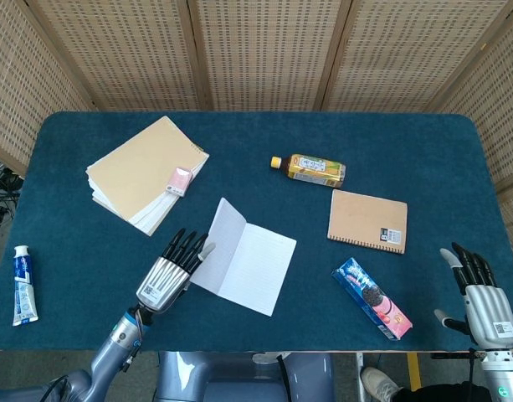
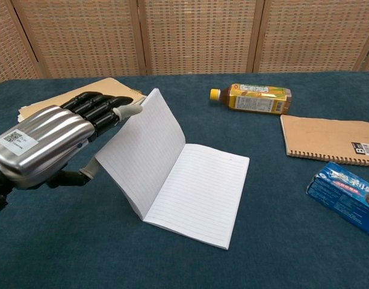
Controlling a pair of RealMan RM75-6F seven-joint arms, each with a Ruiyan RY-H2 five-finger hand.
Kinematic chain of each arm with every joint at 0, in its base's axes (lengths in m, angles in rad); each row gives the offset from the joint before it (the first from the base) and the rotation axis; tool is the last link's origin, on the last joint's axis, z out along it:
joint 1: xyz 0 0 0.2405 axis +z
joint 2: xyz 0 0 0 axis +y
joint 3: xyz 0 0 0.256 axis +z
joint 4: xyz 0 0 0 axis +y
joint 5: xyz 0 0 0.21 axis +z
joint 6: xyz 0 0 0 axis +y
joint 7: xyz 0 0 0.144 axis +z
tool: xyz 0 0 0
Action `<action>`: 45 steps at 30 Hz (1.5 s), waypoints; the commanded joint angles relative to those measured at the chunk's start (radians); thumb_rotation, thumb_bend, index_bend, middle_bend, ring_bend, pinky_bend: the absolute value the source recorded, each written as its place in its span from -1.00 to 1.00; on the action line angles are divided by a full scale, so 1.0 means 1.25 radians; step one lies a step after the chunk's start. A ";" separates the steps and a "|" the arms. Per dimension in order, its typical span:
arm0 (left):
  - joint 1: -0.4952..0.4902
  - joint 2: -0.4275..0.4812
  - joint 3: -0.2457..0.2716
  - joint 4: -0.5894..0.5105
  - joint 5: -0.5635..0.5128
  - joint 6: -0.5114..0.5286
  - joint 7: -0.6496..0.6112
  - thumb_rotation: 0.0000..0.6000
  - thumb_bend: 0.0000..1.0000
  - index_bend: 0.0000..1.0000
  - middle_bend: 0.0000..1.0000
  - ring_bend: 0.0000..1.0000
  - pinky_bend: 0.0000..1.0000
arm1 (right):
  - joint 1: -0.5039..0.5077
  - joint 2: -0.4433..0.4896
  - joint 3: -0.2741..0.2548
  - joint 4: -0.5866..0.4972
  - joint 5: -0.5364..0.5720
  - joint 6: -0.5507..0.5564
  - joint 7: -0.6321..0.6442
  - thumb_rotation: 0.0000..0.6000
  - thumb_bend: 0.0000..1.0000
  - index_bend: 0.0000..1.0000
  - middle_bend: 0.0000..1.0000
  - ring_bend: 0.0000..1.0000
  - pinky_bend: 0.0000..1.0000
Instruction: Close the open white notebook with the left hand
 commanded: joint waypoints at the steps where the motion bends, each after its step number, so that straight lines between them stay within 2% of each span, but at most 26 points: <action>1: -0.006 -0.002 -0.004 0.003 0.003 -0.006 0.004 1.00 0.25 -1.00 -1.00 -1.00 -1.00 | 0.000 0.000 0.000 0.000 0.000 -0.001 0.000 1.00 -0.77 -1.00 -1.00 -1.00 -1.00; 5: -0.024 -0.012 -0.019 0.013 0.009 -0.017 0.011 1.00 0.07 -1.00 -1.00 -1.00 -1.00 | 0.001 0.000 0.001 0.000 0.001 -0.001 0.000 1.00 -0.77 -1.00 -1.00 -1.00 -1.00; 12: -0.068 -0.052 -0.070 0.004 -0.002 -0.045 0.039 1.00 0.06 -1.00 -1.00 -1.00 -1.00 | 0.001 -0.002 0.001 0.003 -0.002 0.001 0.009 1.00 -0.77 -1.00 -1.00 -1.00 -1.00; 22: -0.104 -0.090 -0.097 0.005 0.004 -0.053 0.069 1.00 0.06 -1.00 -1.00 -1.00 -1.00 | 0.001 0.001 0.003 0.006 0.002 0.000 0.020 1.00 -0.77 -1.00 -1.00 -1.00 -1.00; 40: -0.102 -0.098 -0.077 -0.002 -0.018 -0.060 0.088 1.00 0.05 -1.00 -1.00 -1.00 -1.00 | 0.001 0.002 0.002 0.008 0.003 -0.004 0.025 1.00 -0.77 -1.00 -1.00 -1.00 -1.00; 45: -0.055 -0.034 -0.060 -0.041 -0.031 -0.012 0.071 1.00 -0.25 -1.00 -1.00 -1.00 -1.00 | 0.000 0.004 0.002 0.008 0.002 -0.001 0.029 1.00 -0.77 -1.00 -1.00 -1.00 -1.00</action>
